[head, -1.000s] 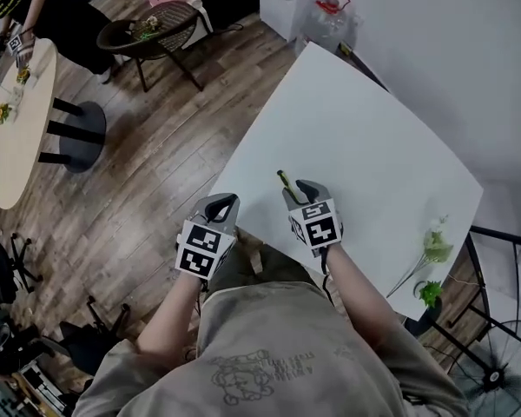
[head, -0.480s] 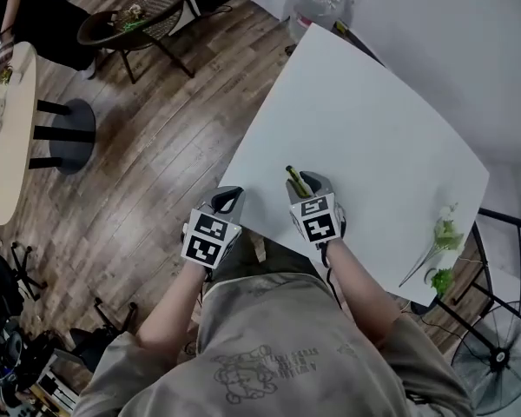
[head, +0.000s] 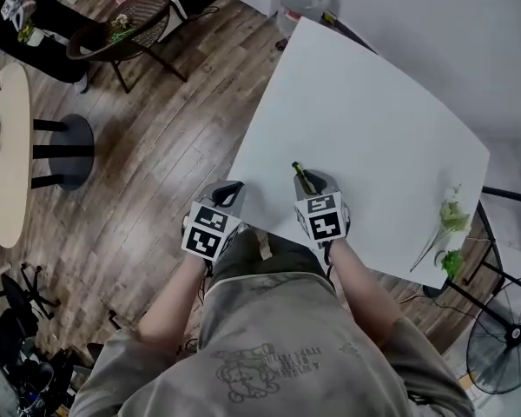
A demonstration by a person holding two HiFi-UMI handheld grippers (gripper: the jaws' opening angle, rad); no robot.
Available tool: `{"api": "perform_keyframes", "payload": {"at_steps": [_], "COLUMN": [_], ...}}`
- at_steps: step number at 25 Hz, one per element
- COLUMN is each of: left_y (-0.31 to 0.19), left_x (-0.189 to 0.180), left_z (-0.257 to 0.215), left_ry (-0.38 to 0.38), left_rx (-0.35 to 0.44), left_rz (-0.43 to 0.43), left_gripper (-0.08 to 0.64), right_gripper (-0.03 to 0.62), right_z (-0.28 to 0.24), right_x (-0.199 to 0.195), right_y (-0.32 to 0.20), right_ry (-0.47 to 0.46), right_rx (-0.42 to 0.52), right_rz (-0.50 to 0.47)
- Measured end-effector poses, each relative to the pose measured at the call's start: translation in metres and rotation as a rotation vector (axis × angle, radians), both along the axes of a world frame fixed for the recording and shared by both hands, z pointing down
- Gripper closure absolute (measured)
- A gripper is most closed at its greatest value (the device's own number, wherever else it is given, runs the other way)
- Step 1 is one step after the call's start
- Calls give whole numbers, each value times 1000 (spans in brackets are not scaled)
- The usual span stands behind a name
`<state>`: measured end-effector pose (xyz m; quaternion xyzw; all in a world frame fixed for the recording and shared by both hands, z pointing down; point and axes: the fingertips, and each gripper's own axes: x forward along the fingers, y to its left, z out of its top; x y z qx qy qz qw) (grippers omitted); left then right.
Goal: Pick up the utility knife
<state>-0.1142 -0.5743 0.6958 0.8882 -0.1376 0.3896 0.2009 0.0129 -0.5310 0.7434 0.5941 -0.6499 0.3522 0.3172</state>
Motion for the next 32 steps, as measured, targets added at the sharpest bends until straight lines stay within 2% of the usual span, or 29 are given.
{"api": "perform_keyframes", "payload": {"at_steps": [5,11,19,25,32], "left_y": [-6,-12,-14,-14,-7], "left_x": [4,22,37,42,39], "left_z": [-18,-70,-152,-208,-274], "left_ry": [24,96,191,245,344], "left_rx": [44,112,210,347,442], "left_rz": [37,60,78,99,92], "left_gripper": [560,560,560,560,560], "right_gripper": [502,502,502,502,502], "right_z": [-36,-101,-205,-286,-348], "right_x": [5,15,24,24,20], "right_y": [0,-4,-4,5,27], "right_ry": [-17,-40,-31,-3,0], "right_rx": [67,201,391,548,690], "right_rz": [67,115,129,115,135]}}
